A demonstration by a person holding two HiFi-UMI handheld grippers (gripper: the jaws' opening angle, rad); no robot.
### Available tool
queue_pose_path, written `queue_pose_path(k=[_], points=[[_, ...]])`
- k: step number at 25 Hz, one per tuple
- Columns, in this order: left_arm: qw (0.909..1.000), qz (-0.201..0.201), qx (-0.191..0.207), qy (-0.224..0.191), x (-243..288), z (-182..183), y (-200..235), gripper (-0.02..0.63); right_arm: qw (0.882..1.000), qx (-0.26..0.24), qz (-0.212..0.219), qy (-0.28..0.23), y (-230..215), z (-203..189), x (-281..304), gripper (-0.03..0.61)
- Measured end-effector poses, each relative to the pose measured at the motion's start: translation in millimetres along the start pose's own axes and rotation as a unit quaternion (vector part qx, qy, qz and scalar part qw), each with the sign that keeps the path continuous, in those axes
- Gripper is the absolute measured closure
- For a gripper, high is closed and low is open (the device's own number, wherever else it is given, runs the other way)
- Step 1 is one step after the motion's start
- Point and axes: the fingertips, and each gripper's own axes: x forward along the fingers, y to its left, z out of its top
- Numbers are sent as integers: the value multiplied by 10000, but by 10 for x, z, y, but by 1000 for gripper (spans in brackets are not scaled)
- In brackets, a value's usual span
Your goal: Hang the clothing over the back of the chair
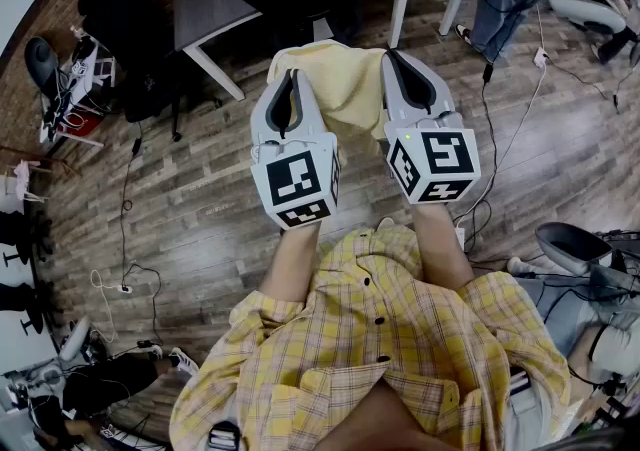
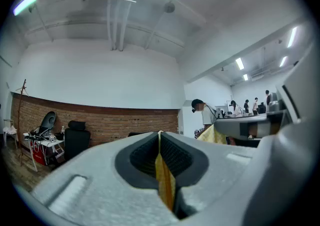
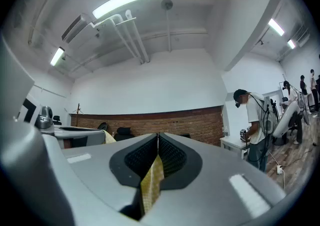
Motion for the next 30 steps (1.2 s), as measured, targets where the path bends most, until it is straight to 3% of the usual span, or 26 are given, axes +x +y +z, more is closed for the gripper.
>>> queue_pose_path(k=[12,22,30], points=[[9998,185,-16,119,29,-108,-245,603,9995,11,292,142,-214,-119,-17,566],[9986,498,139,66,130,-90,-749,603,9980,96,626,-20,-669,-67,-82,566],[9976,631,163,254,350,-189,-774,603,9967,128,794,57,-818,-85,94,566]])
